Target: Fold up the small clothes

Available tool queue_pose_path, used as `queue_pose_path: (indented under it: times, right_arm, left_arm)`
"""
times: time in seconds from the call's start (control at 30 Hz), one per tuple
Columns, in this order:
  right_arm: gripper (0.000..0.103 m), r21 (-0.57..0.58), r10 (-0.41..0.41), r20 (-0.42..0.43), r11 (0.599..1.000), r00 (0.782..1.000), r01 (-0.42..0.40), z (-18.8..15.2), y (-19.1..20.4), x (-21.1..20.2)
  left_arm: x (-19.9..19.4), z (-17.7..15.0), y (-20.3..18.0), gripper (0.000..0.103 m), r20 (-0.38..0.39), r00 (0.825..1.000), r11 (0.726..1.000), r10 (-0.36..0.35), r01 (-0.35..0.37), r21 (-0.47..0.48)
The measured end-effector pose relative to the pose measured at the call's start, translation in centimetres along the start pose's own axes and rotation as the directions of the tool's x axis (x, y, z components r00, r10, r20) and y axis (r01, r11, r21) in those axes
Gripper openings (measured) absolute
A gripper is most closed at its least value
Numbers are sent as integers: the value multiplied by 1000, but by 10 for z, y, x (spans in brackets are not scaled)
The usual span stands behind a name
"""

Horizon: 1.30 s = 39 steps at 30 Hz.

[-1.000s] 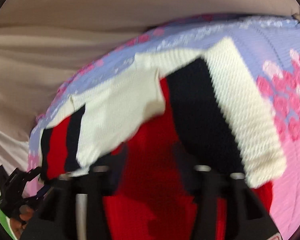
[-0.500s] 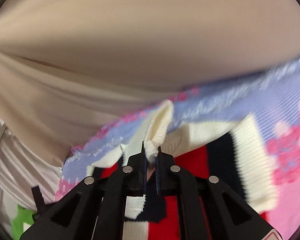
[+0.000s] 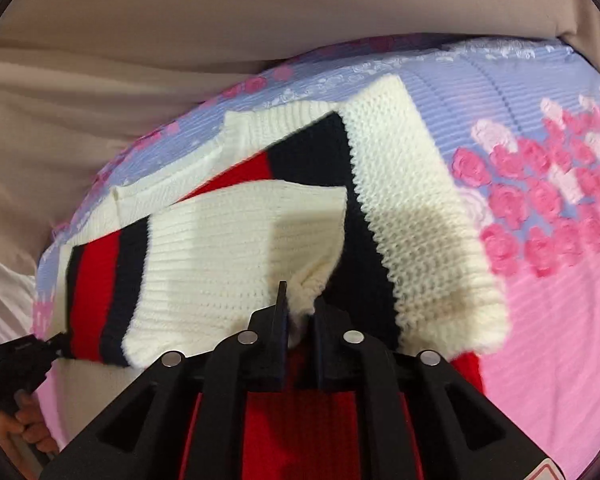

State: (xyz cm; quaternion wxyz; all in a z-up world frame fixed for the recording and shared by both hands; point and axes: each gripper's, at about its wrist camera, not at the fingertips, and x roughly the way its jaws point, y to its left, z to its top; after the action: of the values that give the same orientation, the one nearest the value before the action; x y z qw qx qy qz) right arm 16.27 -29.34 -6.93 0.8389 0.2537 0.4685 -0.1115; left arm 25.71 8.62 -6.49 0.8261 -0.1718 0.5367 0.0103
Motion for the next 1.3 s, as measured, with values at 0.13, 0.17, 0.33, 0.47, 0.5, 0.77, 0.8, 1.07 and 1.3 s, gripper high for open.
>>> queue_pose_path:
  times: [0.13,0.17,0.33,0.47,0.5,0.77,0.8,1.07,1.3]
  right_arm:
    - [52,-25,2,34,1000,999,-1,8,-1,-22]
    - [52,-25,-14,21,1000,1000,14,8,-2,-16]
    - [9,30,50,-25,998,998,-50,14,5,14]
    - [8,-38,158,160,987,974,-153,35,25,-42]
    - [8,-56,173,209,985,963,-165,40,26,-57]
    - [11,-12,-3,11,1000,1000,4,22,-12,20]
    - [11,3,-4,31,1000,1000,4,25,-10,10]
    - [38,-82,-94,125,991,988,105,26,14,-26]
    - [37,-140,-157,-4,978,988,155,33,4,32]
  left_arm:
    - [-6,1,11,53,15,992,989,-124,125,-84]
    - [-5,3,15,53,18,989,982,-145,146,-124]
    - [2,9,22,10,19,983,962,-181,181,-202]
    - [-8,13,29,7,51,988,969,-145,153,-194]
    - [-7,14,32,7,51,989,970,-136,143,-194]
    - [5,8,14,8,21,999,995,-32,34,-92]
    - [5,8,13,9,23,999,996,-27,29,-83]
    - [-33,-7,13,35,58,998,999,-30,31,-12]
    - [-30,15,-13,35,116,993,994,-10,-3,108]
